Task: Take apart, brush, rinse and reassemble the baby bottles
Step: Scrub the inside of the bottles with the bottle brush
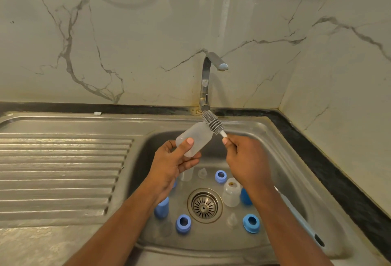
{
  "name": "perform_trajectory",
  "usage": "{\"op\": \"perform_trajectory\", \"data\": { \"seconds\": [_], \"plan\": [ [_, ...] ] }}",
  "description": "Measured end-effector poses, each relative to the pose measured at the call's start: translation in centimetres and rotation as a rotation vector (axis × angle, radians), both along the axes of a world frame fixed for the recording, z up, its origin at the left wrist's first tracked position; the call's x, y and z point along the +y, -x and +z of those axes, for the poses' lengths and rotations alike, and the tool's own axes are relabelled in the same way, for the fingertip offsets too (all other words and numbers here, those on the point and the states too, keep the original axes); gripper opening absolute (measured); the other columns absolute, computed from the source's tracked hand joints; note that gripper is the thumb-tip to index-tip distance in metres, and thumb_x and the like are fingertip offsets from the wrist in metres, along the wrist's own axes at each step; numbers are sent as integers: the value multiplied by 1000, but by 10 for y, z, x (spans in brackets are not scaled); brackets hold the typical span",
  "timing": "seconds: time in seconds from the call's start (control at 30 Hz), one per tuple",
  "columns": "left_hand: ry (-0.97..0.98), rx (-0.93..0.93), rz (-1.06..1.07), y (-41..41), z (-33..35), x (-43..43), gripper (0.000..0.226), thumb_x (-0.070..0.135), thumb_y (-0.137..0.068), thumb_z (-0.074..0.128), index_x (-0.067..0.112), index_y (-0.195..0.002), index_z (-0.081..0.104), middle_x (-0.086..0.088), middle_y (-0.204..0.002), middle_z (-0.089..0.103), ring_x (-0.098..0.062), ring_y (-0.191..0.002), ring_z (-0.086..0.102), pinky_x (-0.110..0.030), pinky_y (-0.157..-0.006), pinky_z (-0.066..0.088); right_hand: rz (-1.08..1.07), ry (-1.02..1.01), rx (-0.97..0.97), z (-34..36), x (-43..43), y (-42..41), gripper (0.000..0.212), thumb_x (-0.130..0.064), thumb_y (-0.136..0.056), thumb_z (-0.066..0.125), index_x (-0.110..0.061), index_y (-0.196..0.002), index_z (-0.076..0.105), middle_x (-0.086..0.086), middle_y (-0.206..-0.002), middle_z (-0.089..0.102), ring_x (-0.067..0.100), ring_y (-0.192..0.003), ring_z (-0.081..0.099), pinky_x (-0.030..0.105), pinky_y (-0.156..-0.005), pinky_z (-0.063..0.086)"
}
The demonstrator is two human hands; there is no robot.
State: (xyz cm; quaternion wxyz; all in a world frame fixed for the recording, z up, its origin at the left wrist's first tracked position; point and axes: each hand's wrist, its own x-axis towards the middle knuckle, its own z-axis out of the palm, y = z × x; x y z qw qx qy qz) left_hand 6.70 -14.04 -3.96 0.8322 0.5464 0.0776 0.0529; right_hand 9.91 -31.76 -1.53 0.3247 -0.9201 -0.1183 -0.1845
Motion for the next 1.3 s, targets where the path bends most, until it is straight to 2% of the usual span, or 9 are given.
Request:
{"op": "perform_trajectory", "data": {
  "seconds": [0.17,0.4,0.47,0.63,0.87,1.0,1.13,1.23,1.3],
  "plan": [
    [108,11,-38,1,4,4,53,43,-82,62,9,-122,56,-21,-103,74,-28,-94,74,-30,-75,62,82,24,-17,4,-2,5,36,-30,-101,48,-26,-65,46,-5,-52,42,11,-50,39,35,-54,37],
    [267,29,27,-2,8,10,67,45,-83,61,1,-133,55,-23,-115,70,-27,-102,71,-28,-79,61,269,128,-29,-1,27,25,22,-31,-100,49,-24,-83,59,-7,-62,53,14,-58,51,36,-56,43],
    [250,39,15,-2,7,7,67,46,-83,61,1,-132,53,-22,-109,72,-26,-97,73,-28,-76,61,194,127,-43,0,24,19,22,-31,-101,48,-25,-85,61,-7,-62,52,13,-57,50,33,-55,40],
    [109,91,-45,2,6,-6,59,52,-96,48,1,-124,57,-14,-86,72,-17,-71,65,-27,-67,57,19,79,-48,6,4,6,36,-29,-101,49,-32,-66,41,-9,-53,40,7,-50,40,28,-51,28],
    [223,100,-13,0,6,5,68,62,-84,49,2,-113,63,-10,-73,63,-12,-61,54,-21,-55,51,362,164,-66,-2,23,23,18,-31,-99,51,-24,-89,64,-13,-57,44,10,-56,46,24,-51,31],
    [224,118,-48,0,7,1,67,62,-93,45,2,-118,59,-7,-70,59,-10,-58,49,-21,-53,45,171,87,-47,1,12,10,22,-30,-101,50,-26,-82,62,-10,-56,45,11,-54,45,30,-53,34],
    [206,133,-100,2,6,-5,68,63,-94,43,4,-124,57,-8,-70,59,-10,-56,47,-22,-53,42,9,82,-50,2,2,1,35,-30,-101,47,-27,-66,44,-7,-53,41,14,-53,42,34,-56,37],
    [251,101,-76,2,6,1,69,64,-91,43,5,-125,56,-9,-74,61,-11,-59,49,-21,-52,46,157,47,-49,1,5,7,36,-29,-100,50,-33,-65,42,-9,-52,42,9,-50,41,32,-52,36],
    [286,88,-71,1,6,5,67,63,-93,41,4,-122,58,-8,-72,60,-11,-60,49,-21,-52,47,312,68,-56,0,14,16,26,-31,-98,50,-31,-72,53,-12,-54,44,9,-52,43,30,-51,35]
  ]
}}
